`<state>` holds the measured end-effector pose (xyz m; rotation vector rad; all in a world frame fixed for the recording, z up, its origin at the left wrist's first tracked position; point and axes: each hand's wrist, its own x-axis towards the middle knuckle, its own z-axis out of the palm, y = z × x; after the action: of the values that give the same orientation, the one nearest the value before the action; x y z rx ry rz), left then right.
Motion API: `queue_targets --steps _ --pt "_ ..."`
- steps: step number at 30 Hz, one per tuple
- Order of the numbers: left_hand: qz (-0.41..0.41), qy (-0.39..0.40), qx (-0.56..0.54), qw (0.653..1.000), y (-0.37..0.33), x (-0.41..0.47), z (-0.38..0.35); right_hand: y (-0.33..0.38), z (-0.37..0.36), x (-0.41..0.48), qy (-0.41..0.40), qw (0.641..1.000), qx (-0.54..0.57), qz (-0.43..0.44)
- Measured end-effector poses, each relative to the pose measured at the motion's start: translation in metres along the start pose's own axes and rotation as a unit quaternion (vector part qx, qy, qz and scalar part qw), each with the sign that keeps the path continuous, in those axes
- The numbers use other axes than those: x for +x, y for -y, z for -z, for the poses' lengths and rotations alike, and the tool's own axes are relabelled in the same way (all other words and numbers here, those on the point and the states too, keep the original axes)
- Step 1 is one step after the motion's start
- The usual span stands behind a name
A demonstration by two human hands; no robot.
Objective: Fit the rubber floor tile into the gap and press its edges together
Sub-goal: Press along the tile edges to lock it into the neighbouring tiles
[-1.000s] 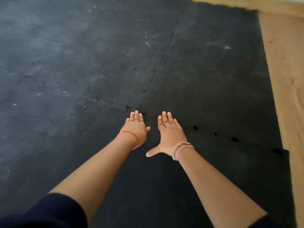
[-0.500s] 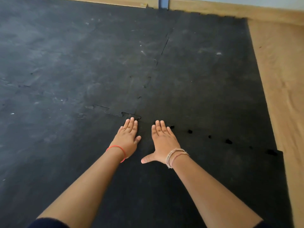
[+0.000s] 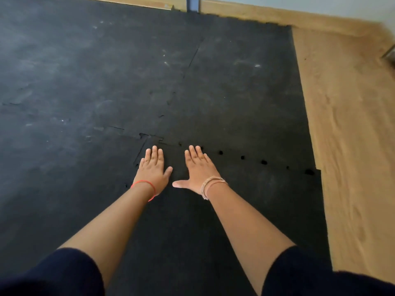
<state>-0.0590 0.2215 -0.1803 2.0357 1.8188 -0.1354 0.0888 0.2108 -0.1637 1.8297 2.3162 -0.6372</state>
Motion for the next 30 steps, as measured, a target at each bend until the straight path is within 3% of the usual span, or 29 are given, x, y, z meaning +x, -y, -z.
queue_targets --steps 2,7,20,24,27,30 --pt "-0.016 -0.002 -0.006 1.0 -0.007 -0.01 -0.007 -0.011 -0.009 -0.018 -0.02 1.0 -0.003 -0.024" --pt "-0.114 0.023 0.015 0.993 -0.023 0.004 0.0 -0.016 0.001 -0.015 0.019 0.999 -0.03 -0.026" --pt "-0.096 0.083 0.11 0.986 -0.029 0.014 0.007 -0.018 0.005 0.005 0.145 0.988 0.004 -0.051" --pt "-0.064 0.113 0.136 0.982 -0.041 0.013 0.012 -0.012 -0.003 -0.005 0.053 0.997 0.024 -0.048" --pt "-0.06 0.088 0.103 0.989 -0.041 0.004 0.007 -0.022 -0.016 -0.031 -0.038 0.997 0.046 -0.043" --pt "-0.104 0.052 0.081 0.99 -0.042 -0.005 -0.005 -0.058 -0.012 -0.054 -0.05 0.996 0.018 -0.076"
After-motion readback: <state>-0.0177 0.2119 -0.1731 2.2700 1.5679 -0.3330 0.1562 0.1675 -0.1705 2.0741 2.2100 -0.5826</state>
